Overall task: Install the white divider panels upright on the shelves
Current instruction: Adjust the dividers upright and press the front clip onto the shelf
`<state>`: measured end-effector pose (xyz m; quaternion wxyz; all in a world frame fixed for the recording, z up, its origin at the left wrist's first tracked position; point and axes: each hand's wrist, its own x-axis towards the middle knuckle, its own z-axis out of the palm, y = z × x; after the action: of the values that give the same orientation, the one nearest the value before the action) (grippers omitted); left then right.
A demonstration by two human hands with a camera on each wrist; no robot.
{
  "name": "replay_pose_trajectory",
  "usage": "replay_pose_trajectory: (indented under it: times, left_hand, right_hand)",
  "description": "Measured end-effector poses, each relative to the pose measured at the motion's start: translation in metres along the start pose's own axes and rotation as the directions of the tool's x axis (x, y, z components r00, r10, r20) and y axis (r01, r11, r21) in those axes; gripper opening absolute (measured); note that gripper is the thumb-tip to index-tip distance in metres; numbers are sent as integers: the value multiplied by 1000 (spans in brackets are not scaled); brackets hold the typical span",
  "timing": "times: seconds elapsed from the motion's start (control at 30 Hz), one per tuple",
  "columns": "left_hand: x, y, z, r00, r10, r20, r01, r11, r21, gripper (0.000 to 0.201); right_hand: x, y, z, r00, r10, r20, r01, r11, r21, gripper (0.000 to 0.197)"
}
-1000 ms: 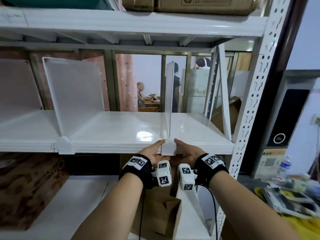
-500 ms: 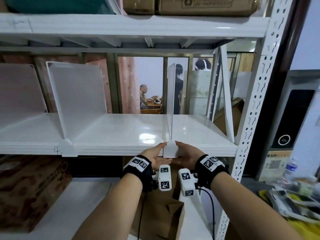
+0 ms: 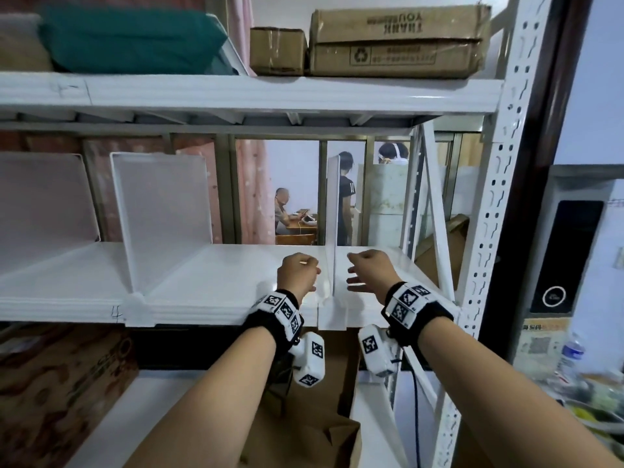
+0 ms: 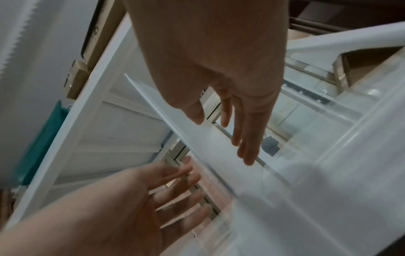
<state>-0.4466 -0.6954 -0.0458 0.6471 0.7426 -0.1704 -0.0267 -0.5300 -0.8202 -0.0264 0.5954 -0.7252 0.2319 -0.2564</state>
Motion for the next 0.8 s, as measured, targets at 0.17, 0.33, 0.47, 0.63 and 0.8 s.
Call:
replay_pose_trajectory:
  times: [0.17, 0.33, 0.47, 0.63, 0.8]
  left_hand:
    - [6, -15, 8, 973, 41, 229, -105, 956, 275, 50]
    - [0, -24, 26, 943, 169, 287, -275, 882, 383, 83]
    - [-3, -15, 40, 897, 359, 257, -441, 760, 477, 82]
    - [4, -5, 46, 883, 426, 199, -462, 708, 534, 63]
    - [7, -9, 51, 876, 444, 189, -459, 645, 611, 58]
  right_hand:
    - [0, -27, 8, 975, -222, 19, 222, 963, -151, 48]
    - [10, -66, 22, 826, -564, 0, 491, 718, -493, 88]
    - [18, -96, 37, 671, -740, 34, 565, 481, -671, 85]
    - [11, -123, 40, 635, -769, 73, 531, 367, -764, 61]
    - [6, -122, 39, 624, -779, 57, 541, 378, -752, 39]
